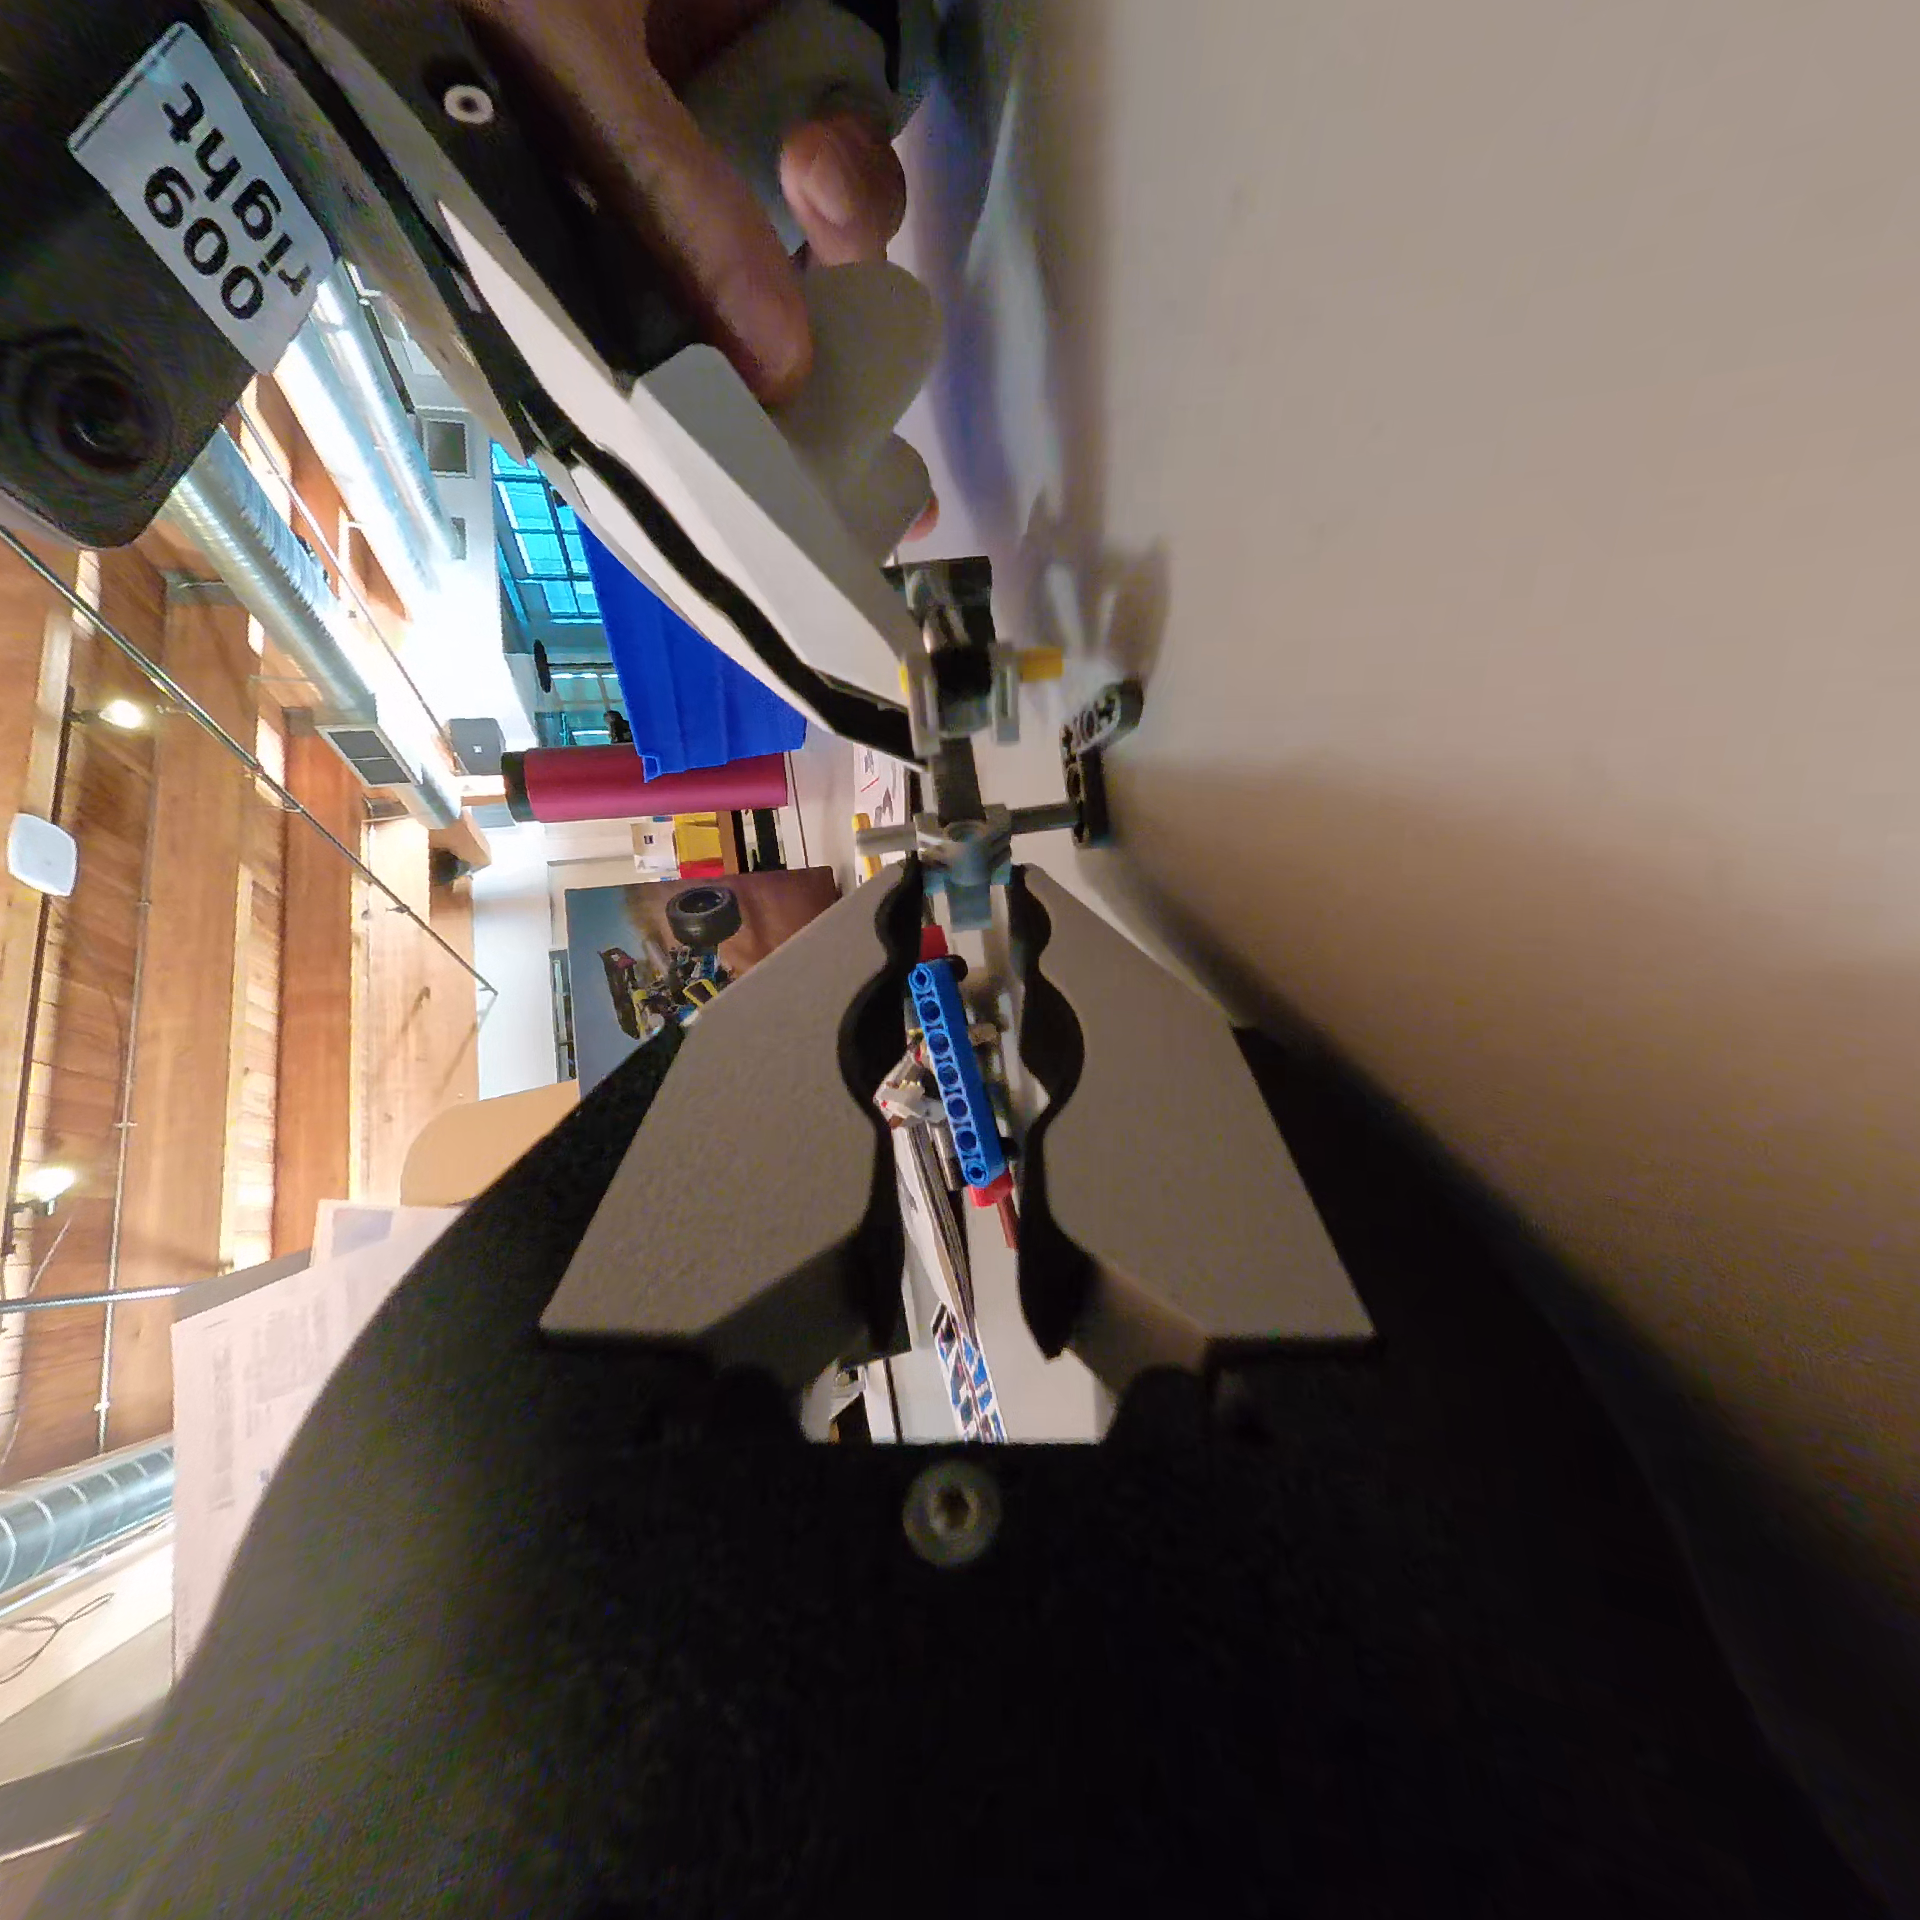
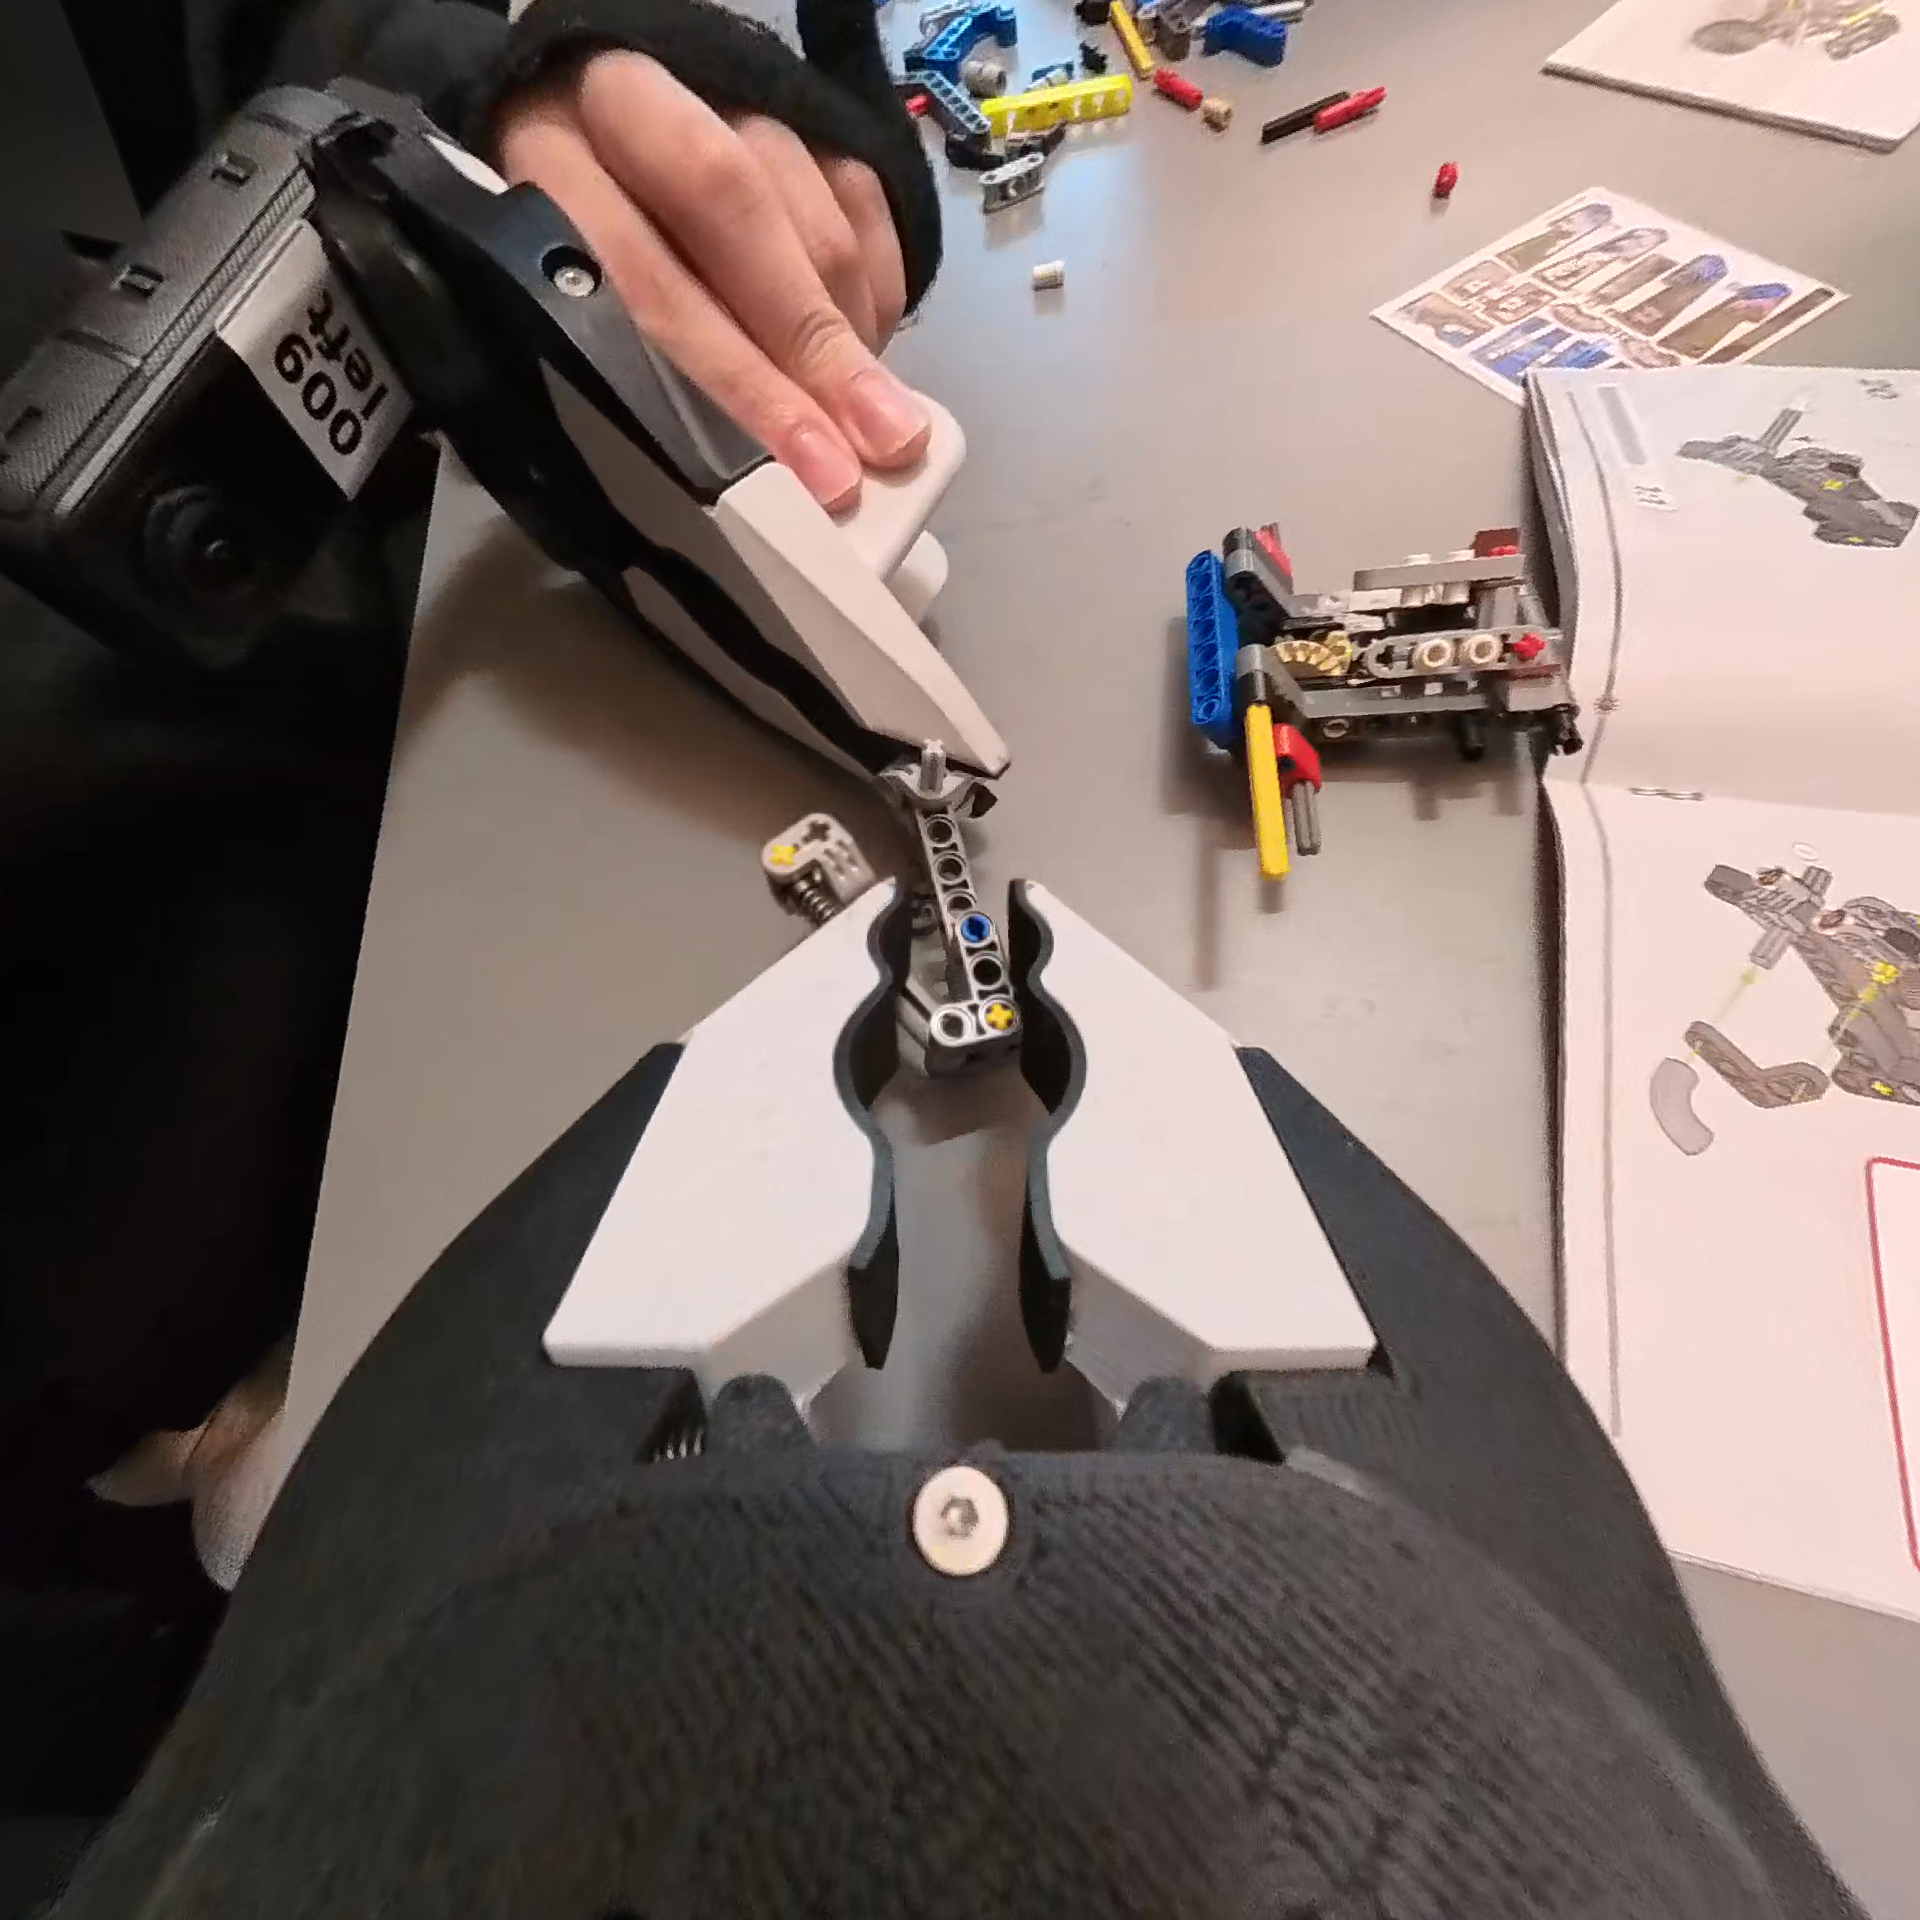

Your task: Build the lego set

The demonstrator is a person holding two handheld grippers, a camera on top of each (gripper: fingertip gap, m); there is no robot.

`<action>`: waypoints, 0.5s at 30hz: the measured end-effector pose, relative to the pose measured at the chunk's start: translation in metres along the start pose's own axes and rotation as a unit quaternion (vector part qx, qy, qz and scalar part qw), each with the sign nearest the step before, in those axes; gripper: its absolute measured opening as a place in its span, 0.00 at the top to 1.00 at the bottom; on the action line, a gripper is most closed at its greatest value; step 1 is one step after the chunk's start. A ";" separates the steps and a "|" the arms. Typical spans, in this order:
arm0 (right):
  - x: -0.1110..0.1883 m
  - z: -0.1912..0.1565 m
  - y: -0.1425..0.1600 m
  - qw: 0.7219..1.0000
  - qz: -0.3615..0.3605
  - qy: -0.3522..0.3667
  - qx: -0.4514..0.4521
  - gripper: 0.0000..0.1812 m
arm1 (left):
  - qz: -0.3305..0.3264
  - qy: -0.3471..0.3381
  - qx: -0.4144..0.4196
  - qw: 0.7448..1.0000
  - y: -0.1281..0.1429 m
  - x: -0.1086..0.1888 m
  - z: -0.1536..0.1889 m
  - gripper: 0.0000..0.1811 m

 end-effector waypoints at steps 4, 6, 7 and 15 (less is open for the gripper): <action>-0.002 -0.004 0.001 1.000 -0.007 -0.016 0.003 0.97 | 0.025 -0.005 -0.012 1.000 0.002 -0.001 0.000 0.93; -0.003 -0.004 0.000 1.000 -0.007 0.001 0.007 0.97 | 0.028 -0.008 -0.014 0.999 0.005 -0.002 0.000 0.93; -0.003 -0.004 0.000 1.000 -0.009 0.007 0.006 0.97 | 0.028 -0.010 -0.017 0.999 0.006 -0.002 0.000 0.93; -0.005 -0.007 0.000 0.998 0.001 0.059 -0.007 0.97 | 0.023 0.002 0.063 0.998 0.015 -0.002 -0.006 0.88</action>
Point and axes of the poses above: each gripper's, where its closed fingertips meet, x back along the fingers, y out of its underside, z = x × y across the jaws, the point moved 5 cm from there along x, back along the fingers, and after that the axes turned 14 degrees about -y, right-handed, at the moved point
